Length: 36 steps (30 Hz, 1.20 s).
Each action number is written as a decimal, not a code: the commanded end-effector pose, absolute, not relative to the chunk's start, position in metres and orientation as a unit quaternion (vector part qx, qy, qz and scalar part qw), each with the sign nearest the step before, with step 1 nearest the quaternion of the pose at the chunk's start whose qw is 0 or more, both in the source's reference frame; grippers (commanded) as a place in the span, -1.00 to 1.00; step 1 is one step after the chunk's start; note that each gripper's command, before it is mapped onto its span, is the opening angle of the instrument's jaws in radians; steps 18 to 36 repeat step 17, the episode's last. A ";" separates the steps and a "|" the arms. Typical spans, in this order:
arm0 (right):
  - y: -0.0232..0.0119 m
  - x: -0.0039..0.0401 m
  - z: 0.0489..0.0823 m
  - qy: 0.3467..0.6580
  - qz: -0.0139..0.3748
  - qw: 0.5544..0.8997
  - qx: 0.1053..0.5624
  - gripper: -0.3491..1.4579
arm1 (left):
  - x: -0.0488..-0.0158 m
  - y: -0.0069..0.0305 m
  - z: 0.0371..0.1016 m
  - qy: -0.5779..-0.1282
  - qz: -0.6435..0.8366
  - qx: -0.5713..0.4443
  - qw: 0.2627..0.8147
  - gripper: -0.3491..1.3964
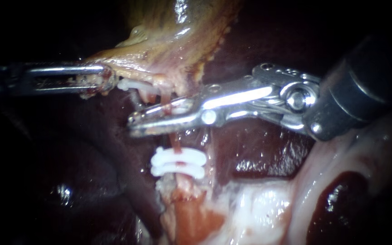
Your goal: Clipping third clip right tube
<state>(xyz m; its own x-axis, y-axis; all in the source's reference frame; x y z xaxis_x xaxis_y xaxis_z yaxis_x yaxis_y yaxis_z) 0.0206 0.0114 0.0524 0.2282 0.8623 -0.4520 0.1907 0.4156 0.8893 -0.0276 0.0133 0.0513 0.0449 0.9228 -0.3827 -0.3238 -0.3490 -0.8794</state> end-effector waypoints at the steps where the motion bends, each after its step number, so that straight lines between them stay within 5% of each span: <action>1: 0.0115 0.0206 0.0522 0.558 0.270 0.627 0.472 -1.00 | -0.0276 0.0133 0.0513 -0.284 0.630 -0.527 0.495 -1.00; 4: 0.0116 0.0204 0.0521 0.540 0.281 0.637 0.473 -1.00 | -0.0276 0.0133 0.0513 -0.284 0.630 -0.527 0.495 -1.00; 36: 0.0119 0.0202 0.0520 0.540 0.281 0.636 0.473 -1.00 | -0.0276 0.0134 0.0513 -0.284 0.630 -0.527 0.495 -1.00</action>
